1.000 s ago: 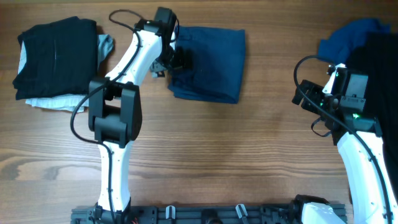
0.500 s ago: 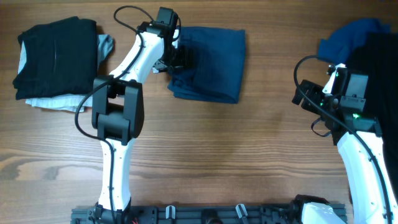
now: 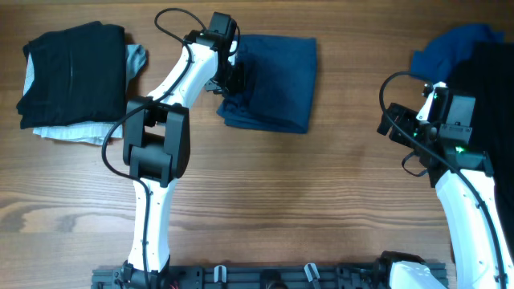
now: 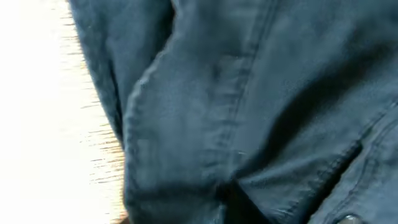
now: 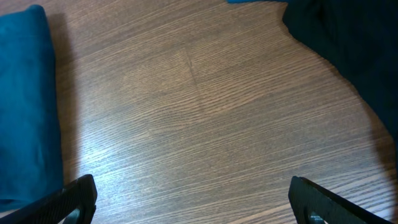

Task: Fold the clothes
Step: 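Lift and drag the shorts leftward toward the clothes stack, then place the shorts on top of the folded stack with the left gripper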

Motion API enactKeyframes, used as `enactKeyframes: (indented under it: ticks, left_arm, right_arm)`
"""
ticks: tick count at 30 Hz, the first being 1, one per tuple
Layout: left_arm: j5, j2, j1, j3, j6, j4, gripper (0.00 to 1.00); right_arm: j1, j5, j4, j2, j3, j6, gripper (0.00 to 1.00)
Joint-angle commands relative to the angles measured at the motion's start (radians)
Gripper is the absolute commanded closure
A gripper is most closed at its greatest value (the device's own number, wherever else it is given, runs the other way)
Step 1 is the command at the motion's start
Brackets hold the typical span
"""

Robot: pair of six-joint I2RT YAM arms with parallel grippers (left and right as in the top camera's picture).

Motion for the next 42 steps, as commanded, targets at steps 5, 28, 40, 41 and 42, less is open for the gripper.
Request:
enactKeyframes:
  ticks: [5,28,40,41,42]
  left_arm:
    - [-0.005,0.011,0.018,-0.002,0.006,0.005,0.96]
    - [-0.345,-0.283,0.099,0.001,0.372,-0.059,0.96]
    - [-0.390,-0.405,0.241,0.001,0.474,-0.058,0.96]
    - [-0.390,-0.412,0.258,0.001,0.473,-0.058,0.96]
    - [-0.390,-0.427,0.286,0.001,0.473,-0.058,0.96]
  right_arm:
    - [-0.004,0.024,0.002,0.004,0.002,0.004,0.00]
    - [-0.004,0.024,0.002,0.004,0.002,0.004,0.00]
    - [-0.004,0.024,0.002,0.004,0.002,0.005,0.00]
    - [-0.004,0.024,0.002,0.004,0.002,0.004,0.00]
    - [-0.004,0.024,0.002,0.004,0.002,0.004,0.00]
